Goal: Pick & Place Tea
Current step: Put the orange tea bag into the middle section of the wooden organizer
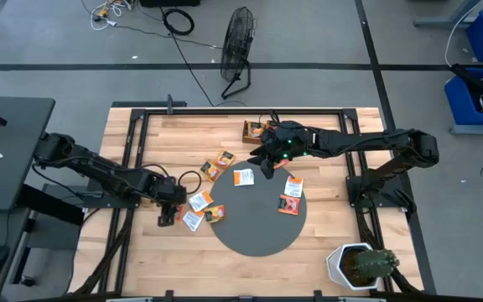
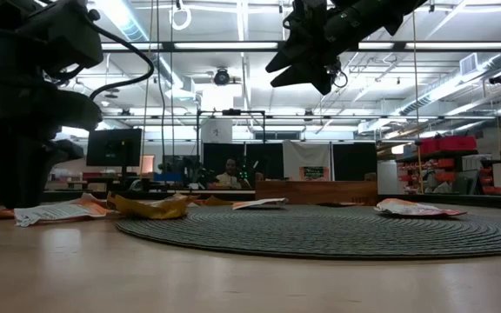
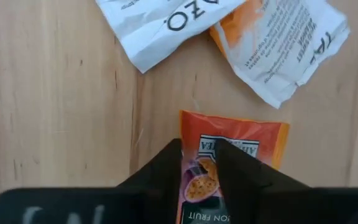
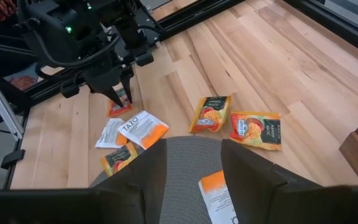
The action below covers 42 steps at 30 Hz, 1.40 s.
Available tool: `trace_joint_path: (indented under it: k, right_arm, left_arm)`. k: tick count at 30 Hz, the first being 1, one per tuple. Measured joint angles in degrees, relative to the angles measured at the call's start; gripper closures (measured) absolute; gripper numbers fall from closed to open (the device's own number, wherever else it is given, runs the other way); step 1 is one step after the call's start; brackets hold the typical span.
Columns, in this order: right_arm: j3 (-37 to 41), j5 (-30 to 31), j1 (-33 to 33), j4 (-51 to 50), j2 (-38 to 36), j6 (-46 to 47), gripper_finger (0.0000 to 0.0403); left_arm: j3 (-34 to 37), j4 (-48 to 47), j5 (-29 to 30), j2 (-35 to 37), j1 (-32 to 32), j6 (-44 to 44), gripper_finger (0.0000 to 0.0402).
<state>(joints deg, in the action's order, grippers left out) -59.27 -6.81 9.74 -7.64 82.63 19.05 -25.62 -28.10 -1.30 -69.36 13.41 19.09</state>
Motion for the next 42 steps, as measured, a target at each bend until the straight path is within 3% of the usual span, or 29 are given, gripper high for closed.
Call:
trace_joint_path:
  k: [6,16,20,26,32,37,42]
  right_arm:
    - [0.02,0.0,0.0,-0.04,0.0,0.0,0.0245]
    - [0.02,-0.02,0.0,-0.07,0.0,-0.22,0.0245]
    - [0.02,-0.02,0.0,0.1,0.0,-0.24,0.0245]
    - [0.04,-0.2,-1.14,2.34,0.02,-1.99,0.0245]
    - [0.04,-0.09,-2.07,2.71,0.02,-0.9,0.0245]
    - [0.07,1.52,-2.46,11.52,0.07,0.5,0.0245]
    - [0.07,4.29,-2.86,18.09,0.4,2.52,0.0245]
  left_arm:
    - [0.8,1.35,-1.53,0.08,-1.45,3.98,0.0389]
    - [-4.08,-1.98,-0.79,1.9,-1.74,7.48,0.04]
    - [-8.41,-5.54,2.27,2.51,-1.74,8.82,0.04]
    - [-16.07,-8.08,10.09,4.65,-3.52,9.24,0.04]
    - [-22.48,-6.19,23.92,9.14,-6.99,11.82,0.0401]
    - [-23.07,8.74,36.56,12.27,-8.62,14.35,0.0401]
    - [-22.98,19.99,39.72,12.33,-10.45,14.41,0.0401]
